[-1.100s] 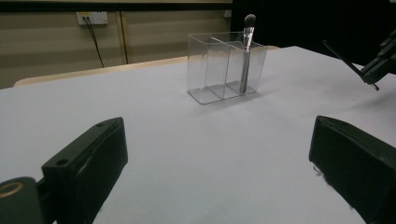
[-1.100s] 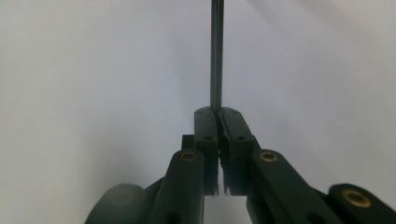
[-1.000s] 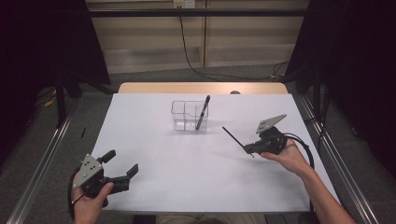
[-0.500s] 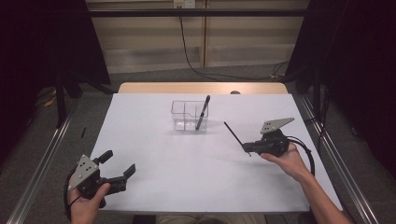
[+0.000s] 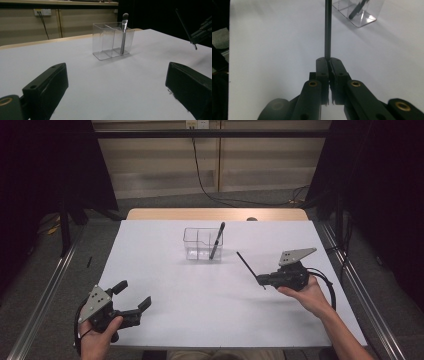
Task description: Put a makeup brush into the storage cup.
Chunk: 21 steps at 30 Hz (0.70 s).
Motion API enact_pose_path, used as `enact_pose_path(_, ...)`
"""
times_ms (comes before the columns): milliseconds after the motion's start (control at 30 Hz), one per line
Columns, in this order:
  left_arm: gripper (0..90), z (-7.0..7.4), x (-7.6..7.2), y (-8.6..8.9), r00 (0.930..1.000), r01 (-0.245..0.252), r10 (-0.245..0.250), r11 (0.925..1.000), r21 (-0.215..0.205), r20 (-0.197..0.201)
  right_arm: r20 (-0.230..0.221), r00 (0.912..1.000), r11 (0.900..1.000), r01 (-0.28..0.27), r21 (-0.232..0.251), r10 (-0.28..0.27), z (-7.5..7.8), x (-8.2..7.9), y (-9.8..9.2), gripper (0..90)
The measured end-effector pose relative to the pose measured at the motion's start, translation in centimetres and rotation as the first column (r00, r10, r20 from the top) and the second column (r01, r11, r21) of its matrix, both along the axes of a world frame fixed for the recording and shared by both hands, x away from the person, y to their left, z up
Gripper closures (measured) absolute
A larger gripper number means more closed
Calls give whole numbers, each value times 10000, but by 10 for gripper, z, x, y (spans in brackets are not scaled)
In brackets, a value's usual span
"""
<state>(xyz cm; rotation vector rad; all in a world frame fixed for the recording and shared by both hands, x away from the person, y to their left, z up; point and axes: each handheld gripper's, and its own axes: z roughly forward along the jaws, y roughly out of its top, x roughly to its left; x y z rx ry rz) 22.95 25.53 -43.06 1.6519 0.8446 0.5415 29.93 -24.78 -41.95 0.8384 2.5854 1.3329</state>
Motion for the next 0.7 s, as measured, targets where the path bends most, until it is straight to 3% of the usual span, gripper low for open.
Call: enact_pose_path(700, 45, 5, 10, -32, 9948, 1015, -1013, 9939, 435, -66, 52, 9950, 9950, -1000, -69, 1000, 7, -4, 28, 861)
